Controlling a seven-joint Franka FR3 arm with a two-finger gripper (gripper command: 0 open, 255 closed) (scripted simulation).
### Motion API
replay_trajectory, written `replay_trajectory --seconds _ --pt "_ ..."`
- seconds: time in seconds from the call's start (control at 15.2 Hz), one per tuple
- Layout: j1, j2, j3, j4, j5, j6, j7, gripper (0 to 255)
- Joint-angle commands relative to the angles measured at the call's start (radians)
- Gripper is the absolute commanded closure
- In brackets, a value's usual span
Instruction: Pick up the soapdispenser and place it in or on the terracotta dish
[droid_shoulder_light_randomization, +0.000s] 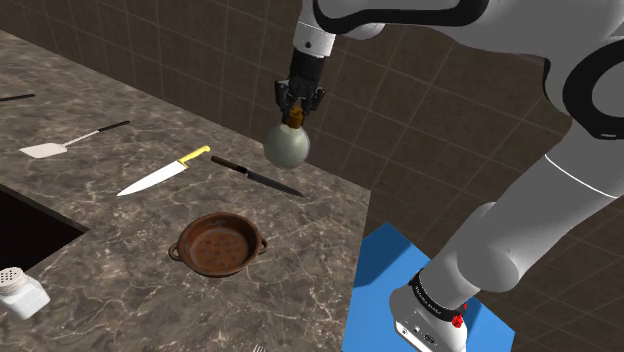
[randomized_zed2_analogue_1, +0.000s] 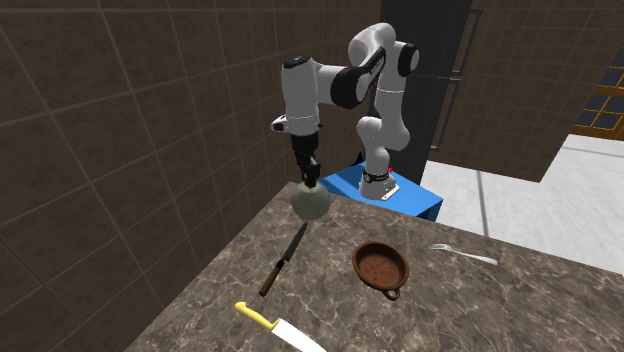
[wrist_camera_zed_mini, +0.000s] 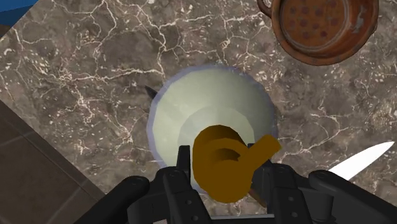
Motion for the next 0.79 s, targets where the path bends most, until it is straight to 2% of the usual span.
replay_trajectory --seconds 0.0,0.73 --pt "0.022 -0.017 0.024 -0.011 0.006 -0.003 0.046 255" --pt "0.142 -0.008 0.165 0.054 0.021 -0.040 0.307 255"
